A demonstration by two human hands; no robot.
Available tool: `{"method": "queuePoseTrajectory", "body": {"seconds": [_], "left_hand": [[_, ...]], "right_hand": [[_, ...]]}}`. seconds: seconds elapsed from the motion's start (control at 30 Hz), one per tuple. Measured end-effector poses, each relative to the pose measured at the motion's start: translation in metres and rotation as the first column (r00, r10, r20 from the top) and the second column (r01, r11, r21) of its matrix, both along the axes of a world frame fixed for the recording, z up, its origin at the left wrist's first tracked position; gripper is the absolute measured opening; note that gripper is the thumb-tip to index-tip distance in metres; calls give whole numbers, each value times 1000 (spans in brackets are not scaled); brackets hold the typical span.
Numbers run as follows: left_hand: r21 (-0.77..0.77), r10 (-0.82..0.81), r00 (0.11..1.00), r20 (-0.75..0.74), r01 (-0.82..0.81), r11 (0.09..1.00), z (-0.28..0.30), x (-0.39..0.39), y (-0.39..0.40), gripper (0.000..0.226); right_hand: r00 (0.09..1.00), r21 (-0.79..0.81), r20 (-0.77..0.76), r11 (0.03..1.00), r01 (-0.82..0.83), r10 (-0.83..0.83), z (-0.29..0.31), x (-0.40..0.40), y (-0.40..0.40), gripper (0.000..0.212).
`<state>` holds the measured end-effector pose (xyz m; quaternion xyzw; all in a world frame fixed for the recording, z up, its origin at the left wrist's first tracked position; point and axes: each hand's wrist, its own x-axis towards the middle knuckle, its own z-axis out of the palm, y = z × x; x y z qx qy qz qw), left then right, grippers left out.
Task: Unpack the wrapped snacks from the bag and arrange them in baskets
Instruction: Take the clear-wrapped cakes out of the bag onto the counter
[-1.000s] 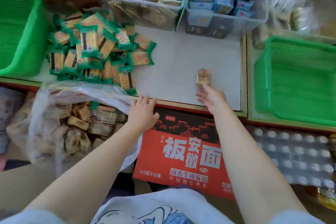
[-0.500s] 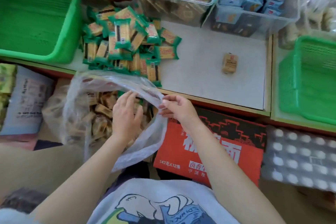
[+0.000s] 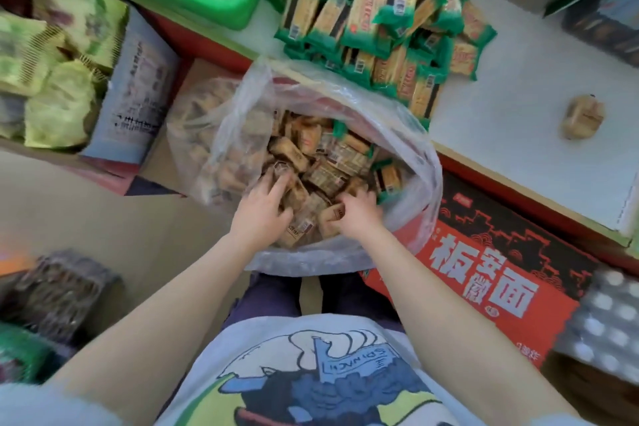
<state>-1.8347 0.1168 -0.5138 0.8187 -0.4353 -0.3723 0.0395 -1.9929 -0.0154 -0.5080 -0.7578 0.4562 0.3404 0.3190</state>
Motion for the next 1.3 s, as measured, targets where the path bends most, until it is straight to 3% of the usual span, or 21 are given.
{"method": "queuePoseTrajectory", "body": {"seconds": [0.13, 0.27, 0.43, 0.5, 0.6, 0.67, 0.73, 0.83, 0.9, 1.17, 1.23, 1.3], "left_hand": [[14, -17, 1000, -22, 17, 1000, -3, 3, 5, 76], [29, -7, 999, -41, 9, 1000, 1, 5, 4, 74], [61, 71, 997, -17, -69, 996, 26, -2, -22, 65], [-50, 85, 996, -4, -85, 995, 43, -13, -46, 64], [-280, -44, 998, 50, 56, 958, 60, -46, -98, 61], [-353, -181, 980, 80, 198, 915, 66, -83, -136, 58], [-352, -289, 952, 97, 305, 885, 65, -123, -168, 59], [-194, -382, 910, 160, 408, 892, 50, -161, -196, 64], [-94, -396, 899, 186, 417, 904, 37, -168, -202, 68], [-42, -391, 906, 166, 402, 915, 37, -172, -206, 72], [-33, -392, 907, 156, 402, 915, 40, -173, -207, 73], [-18, -402, 907, 124, 407, 913, 49, -174, -210, 72]], "right_hand": [[994, 65, 24, 993, 101, -103, 1, 2, -5, 70], [913, 155, 81, 909, 386, -401, 23, 3, -23, 74], [738, 353, 266, 775, 524, -620, 72, -13, -49, 41], [589, 437, 306, 660, 612, -748, 95, -27, -61, 33], [177, 625, 369, 385, 679, -912, 117, -68, -87, 24], [3, 652, 399, 286, 702, -917, 125, -103, -109, 23], [-37, 578, 411, 229, 783, -911, 130, -138, -133, 19], [-74, 468, 383, 124, 875, -921, 124, -183, -172, 13], [-156, 471, 366, 38, 882, -917, 111, -209, -196, 13], [-459, 629, 330, -170, 759, -825, 61, -248, -216, 71], [-468, 619, 334, -184, 764, -818, 61, -245, -205, 62], [-380, 600, 349, -107, 792, -857, 68, -234, -189, 48]]}}
